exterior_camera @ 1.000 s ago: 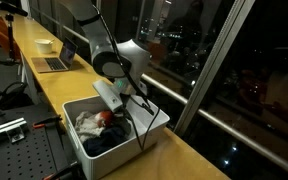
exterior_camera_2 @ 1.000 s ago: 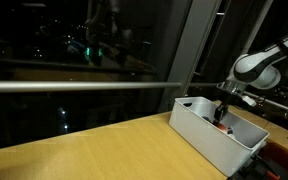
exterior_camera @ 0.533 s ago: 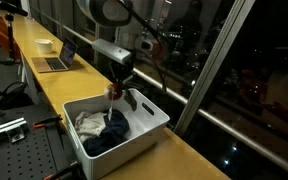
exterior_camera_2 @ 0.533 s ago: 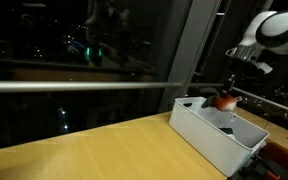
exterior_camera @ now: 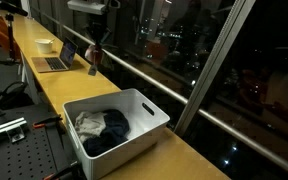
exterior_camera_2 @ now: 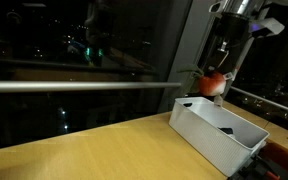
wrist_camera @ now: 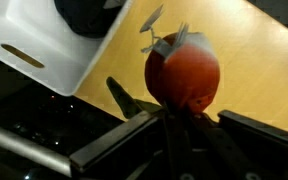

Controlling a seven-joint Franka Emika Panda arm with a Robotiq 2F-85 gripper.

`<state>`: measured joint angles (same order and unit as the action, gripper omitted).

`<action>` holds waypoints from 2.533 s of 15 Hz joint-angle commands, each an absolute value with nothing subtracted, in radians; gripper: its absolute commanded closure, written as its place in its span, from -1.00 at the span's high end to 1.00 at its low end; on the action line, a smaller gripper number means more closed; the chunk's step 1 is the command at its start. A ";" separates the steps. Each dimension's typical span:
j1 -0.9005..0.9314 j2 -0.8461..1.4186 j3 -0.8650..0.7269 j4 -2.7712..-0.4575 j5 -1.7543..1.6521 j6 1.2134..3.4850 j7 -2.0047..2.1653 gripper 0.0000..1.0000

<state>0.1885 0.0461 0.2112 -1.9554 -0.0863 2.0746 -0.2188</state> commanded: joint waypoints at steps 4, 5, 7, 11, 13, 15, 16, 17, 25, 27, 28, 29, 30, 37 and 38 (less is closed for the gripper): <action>0.291 0.189 0.269 -1.780 -0.159 2.001 -0.153 -0.23; 0.287 0.187 0.262 -1.785 -0.155 2.002 -0.163 -0.09; 0.263 0.157 0.240 -1.839 -0.158 2.027 -0.171 0.20; 0.172 0.072 0.164 -2.028 -0.178 2.133 -0.214 0.79; 0.124 0.058 0.121 -2.111 -0.212 2.204 -0.236 0.99; 0.076 0.069 0.078 -2.192 -0.245 2.296 -0.261 1.00; 0.057 0.080 0.060 -2.226 -0.260 2.339 -0.272 1.00; 0.038 0.098 0.042 -2.257 -0.280 2.387 -0.279 1.00; -0.016 0.270 -0.053 -2.341 -0.447 2.607 -0.249 1.00; -0.011 0.312 -0.078 -2.331 -0.493 2.630 -0.232 1.00; -0.010 0.328 -0.087 -2.325 -0.511 2.635 -0.227 1.00; -0.011 0.346 -0.099 -2.317 -0.527 2.641 -0.222 1.00; -0.012 0.360 -0.108 -2.311 -0.538 2.643 -0.217 1.00; -0.015 0.415 -0.139 -2.239 -0.552 2.622 -0.223 1.00; -0.016 0.418 -0.135 -2.229 -0.547 2.622 -0.227 1.00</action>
<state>-0.0192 0.4029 -0.1313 -2.2698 -0.5401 2.6286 -0.2291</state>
